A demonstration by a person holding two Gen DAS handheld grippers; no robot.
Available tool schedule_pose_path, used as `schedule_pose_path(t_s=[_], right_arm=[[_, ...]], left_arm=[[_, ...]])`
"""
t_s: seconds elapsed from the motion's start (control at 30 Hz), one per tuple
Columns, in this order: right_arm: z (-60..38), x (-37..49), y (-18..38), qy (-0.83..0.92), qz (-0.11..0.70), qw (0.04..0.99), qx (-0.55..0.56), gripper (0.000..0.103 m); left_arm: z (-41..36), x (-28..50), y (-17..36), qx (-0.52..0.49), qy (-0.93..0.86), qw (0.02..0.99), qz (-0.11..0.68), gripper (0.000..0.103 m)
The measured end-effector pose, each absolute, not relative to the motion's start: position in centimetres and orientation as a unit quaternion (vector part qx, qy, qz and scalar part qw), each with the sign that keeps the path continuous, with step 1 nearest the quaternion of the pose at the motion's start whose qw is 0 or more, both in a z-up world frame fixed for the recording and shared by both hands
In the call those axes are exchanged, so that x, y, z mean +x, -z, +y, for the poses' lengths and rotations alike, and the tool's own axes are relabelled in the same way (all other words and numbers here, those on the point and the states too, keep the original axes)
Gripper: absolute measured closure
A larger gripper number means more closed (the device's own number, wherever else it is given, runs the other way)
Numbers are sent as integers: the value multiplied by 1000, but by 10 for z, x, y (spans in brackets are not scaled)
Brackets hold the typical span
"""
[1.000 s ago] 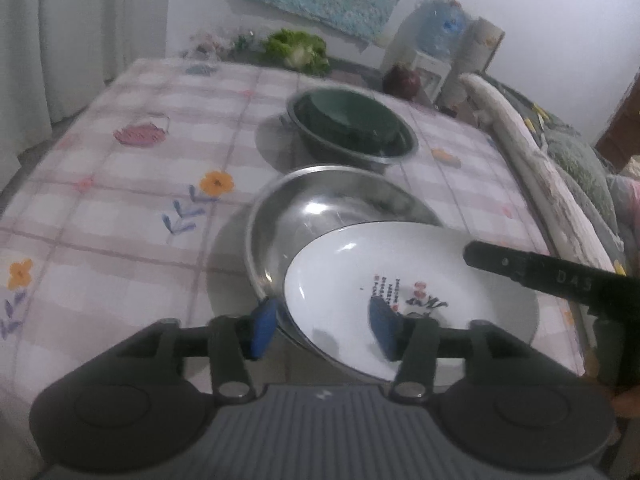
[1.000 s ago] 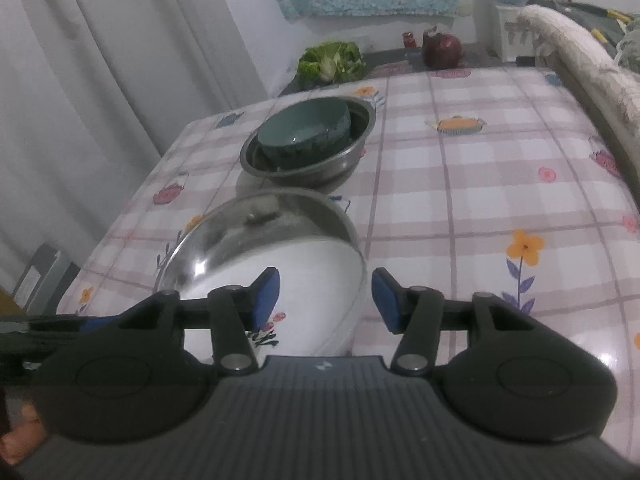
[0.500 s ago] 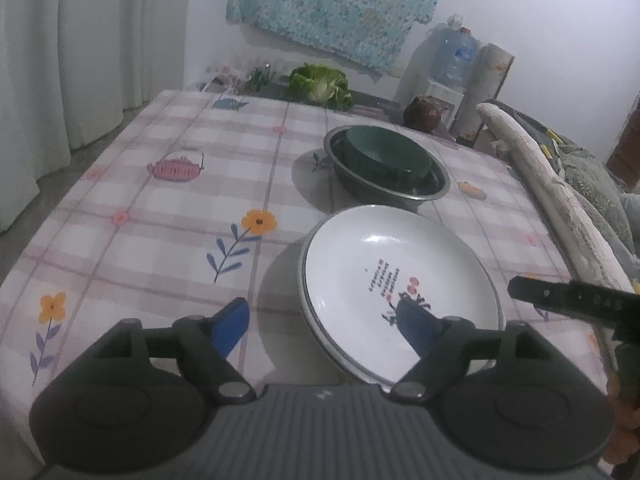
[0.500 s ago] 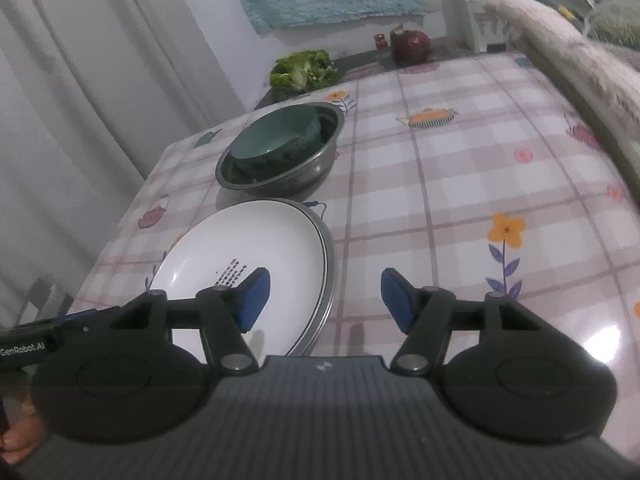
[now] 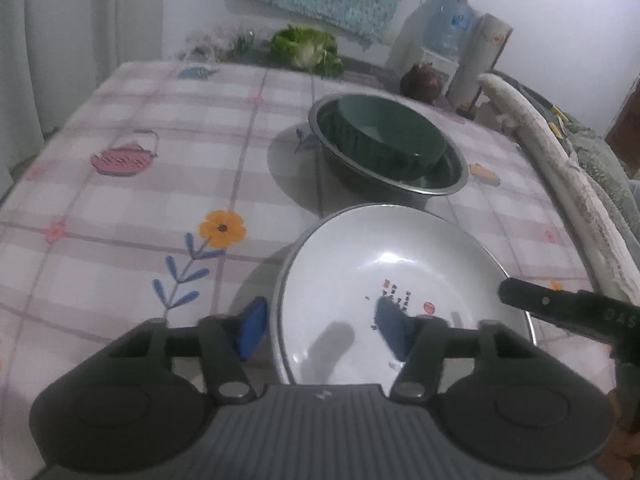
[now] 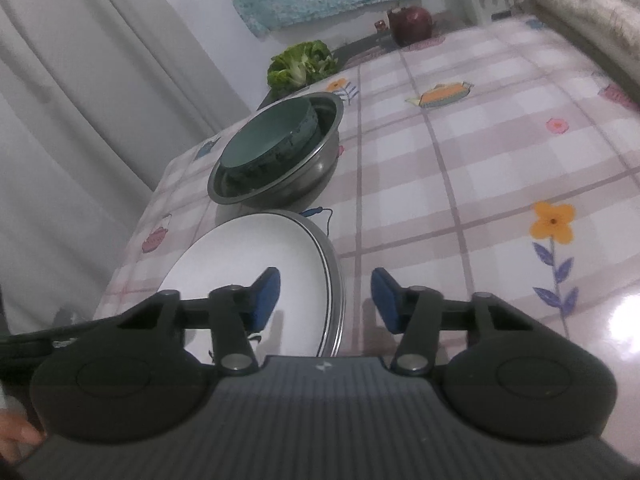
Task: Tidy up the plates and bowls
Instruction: 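Open both tools and release the white plate inside the large steel bowl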
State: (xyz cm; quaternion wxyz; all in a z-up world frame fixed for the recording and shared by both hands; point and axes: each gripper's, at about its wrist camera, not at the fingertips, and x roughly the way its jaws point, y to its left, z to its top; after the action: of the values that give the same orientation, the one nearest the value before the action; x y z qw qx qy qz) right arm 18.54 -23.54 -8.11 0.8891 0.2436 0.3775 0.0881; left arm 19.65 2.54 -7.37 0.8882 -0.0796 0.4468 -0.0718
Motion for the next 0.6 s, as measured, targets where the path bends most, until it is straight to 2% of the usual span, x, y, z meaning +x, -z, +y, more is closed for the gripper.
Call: schedule_pose_path(t_s=[0.1,0.47,0.6], right_arm=[[-238,191,88,-104,386,879,261,65],[-270,174,91,-104,392,860,311,62],[-286,163,87,-86,378,864,323,63]], left_arm=[[19,196,74,-59,65,889,449,46],[-5,180,71,-60,121,874,466,44],[-19,166,61,-1,96,904,416,40]])
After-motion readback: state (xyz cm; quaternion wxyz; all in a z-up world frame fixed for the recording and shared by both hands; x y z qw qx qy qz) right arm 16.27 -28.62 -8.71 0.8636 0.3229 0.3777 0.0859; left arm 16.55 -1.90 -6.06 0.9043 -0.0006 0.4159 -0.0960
